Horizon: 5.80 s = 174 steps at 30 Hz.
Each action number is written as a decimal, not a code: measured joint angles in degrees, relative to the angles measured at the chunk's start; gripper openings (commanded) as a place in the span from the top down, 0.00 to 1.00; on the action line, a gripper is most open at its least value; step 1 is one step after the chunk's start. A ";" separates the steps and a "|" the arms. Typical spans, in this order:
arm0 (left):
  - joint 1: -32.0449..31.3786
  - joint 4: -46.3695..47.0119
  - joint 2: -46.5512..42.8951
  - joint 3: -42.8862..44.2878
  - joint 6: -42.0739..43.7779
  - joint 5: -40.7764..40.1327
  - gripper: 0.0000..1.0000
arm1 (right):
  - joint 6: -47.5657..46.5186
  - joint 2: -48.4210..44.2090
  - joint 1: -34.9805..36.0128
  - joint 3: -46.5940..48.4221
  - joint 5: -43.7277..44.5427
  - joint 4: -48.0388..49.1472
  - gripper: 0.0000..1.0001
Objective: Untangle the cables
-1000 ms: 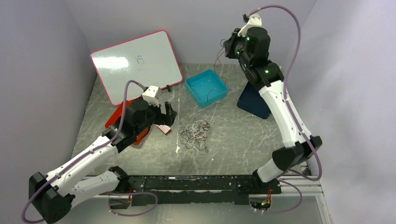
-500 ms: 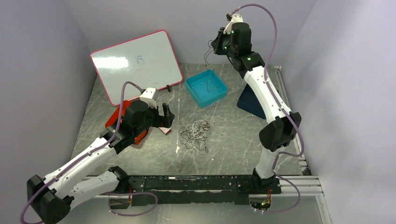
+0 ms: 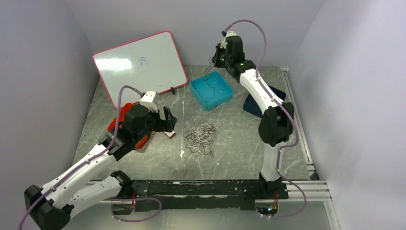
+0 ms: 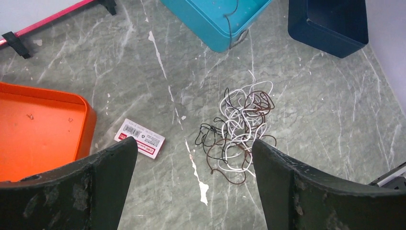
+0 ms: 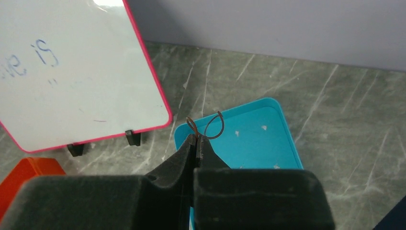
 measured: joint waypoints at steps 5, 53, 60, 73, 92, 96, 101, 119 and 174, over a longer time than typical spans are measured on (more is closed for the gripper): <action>0.00 -0.59 -0.76 -0.24 -0.44 -0.35 0.07 | 0.13 2.67 -0.07 -0.07 -1.25 -0.17 1.00; 0.00 -1.27 -0.11 -1.07 -1.22 0.00 0.08 | 0.24 3.82 -0.37 -6.32 1.42 -0.13 0.77; 0.02 -1.14 1.20 -1.07 -0.81 0.98 0.07 | -1.16 4.13 -0.37 -6.73 4.33 -4.83 0.52; 0.04 0.70 4.04 -1.07 -0.15 4.61 0.08 | -2.27 -14.60 1.09 -21.27 -0.94 -6.86 0.52; 0.07 8.81 14.58 -1.07 -0.59 13.97 0.14 | 2.56 -32.11 12.76 -51.17 -3.23 -12.98 0.61; 0.07 9.51 14.58 -1.07 -1.09 14.10 0.15 | 1.88 -32.06 12.70 -51.71 -4.02 -11.67 0.62; 0.07 10.19 14.58 -1.07 -1.73 14.21 0.15 | 1.88 -29.66 12.50 -53.59 -5.16 -9.31 0.64; 0.07 10.69 13.18 -1.07 -2.34 14.62 0.16 | 3.89 -25.29 12.50 -53.83 -4.55 -3.15 0.70; 0.07 13.77 10.78 -1.07 1.77 15.13 0.15 | -18.99 -20.70 16.13 -42.64 -4.00 -12.04 0.55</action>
